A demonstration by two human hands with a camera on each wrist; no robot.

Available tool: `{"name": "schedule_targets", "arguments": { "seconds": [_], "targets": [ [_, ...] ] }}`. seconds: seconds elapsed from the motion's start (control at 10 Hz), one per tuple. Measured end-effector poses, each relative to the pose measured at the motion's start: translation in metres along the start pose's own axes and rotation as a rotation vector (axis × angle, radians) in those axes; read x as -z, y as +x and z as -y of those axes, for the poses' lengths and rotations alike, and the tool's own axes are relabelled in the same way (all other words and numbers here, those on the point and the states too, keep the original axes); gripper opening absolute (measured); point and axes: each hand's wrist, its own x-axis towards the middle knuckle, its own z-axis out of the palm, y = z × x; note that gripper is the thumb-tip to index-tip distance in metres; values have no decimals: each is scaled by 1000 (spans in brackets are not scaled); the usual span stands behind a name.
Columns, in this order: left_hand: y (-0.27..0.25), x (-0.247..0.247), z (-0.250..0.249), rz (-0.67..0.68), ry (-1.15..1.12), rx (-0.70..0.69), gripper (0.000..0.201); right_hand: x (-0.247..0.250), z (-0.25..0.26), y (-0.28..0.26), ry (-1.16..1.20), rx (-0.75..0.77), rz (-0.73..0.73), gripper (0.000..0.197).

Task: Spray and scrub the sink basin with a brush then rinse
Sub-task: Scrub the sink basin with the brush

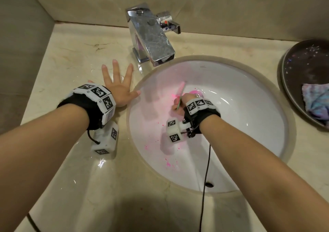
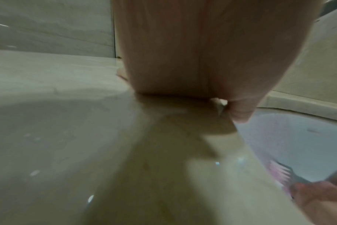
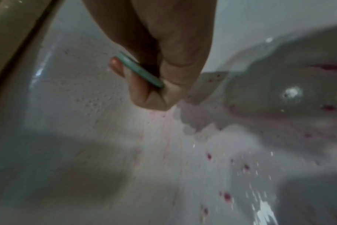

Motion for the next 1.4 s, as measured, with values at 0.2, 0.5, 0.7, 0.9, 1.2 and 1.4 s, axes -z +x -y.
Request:
{"name": "schedule_targets", "arguments": {
  "seconds": [0.2,0.5,0.7,0.9,1.2,1.4],
  "targets": [
    [0,0,0,3,1,-1,77,-22,-1,13,254,7,109,38],
    [3,0,2,12,7,2,77,-18,1,9,209,-33,200,35],
    [3,-1,2,13,11,1,78,-18,10,20,355,3,73,36],
    [3,-1,2,3,10,-2,78,-44,-18,-2,111,14,205,35],
    [2,0,2,-5,2,-4,77,-37,-11,5,106,155,89,31],
    [2,-1,1,-24,0,-7,77,-44,-27,-15,-88,108,154,28]
  ]
}}
